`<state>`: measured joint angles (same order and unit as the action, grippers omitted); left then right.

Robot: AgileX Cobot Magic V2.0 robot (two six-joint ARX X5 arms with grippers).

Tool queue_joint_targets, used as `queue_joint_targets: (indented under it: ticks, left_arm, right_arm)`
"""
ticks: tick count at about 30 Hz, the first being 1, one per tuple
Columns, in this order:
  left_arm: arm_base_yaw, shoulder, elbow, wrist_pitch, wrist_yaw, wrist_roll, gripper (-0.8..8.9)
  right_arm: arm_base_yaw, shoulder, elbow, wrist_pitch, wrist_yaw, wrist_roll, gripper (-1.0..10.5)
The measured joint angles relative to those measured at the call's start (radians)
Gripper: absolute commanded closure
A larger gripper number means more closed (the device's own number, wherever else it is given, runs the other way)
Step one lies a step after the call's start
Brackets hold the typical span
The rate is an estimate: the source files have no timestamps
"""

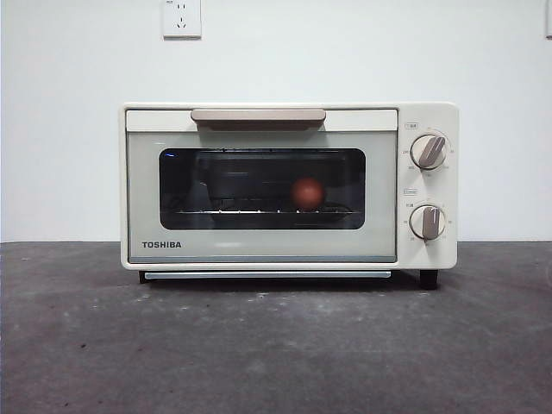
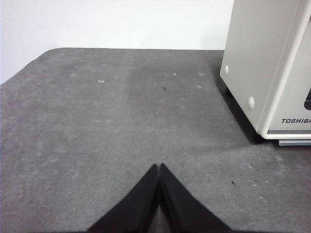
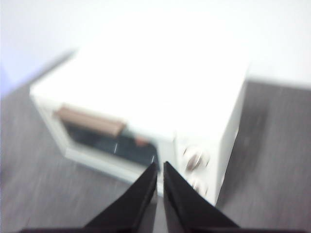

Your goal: Eggoven

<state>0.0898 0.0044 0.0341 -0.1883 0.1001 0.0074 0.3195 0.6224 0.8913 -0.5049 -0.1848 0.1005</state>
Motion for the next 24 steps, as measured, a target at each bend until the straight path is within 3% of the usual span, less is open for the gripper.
queue_joint_targets:
  ticks: [3, 9, 14, 19, 24]
  left_arm:
    - [0.000, 0.000, 0.000, 0.000, 0.000, 0.000, 8.06]
    - [0.000, 0.000, 0.000, 0.000, 0.000, 0.000, 8.06]
    - [0.000, 0.000, 0.000, 0.000, 0.000, 0.000, 8.06]
    - [0.000, 0.000, 0.000, 0.000, 0.000, 0.000, 8.06]
    - [0.000, 0.000, 0.000, 0.000, 0.000, 0.000, 8.06]
  right_arm:
    - [-0.141, -0.099, -0.152, 0.159, -0.100, -0.008, 9.4]
    - [-0.324, -0.314, -0.462, 0.418, -0.032, -0.019, 9.4]
    - [-0.344, -0.453, -0.665, 0.551, 0.001, -0.019, 9.4]
    - [-0.347, -0.573, -0.834, 0.550, 0.029, -0.005, 9.4]
    - [-0.350, -0.616, -0.875, 0.511, 0.031, 0.012, 9.4]
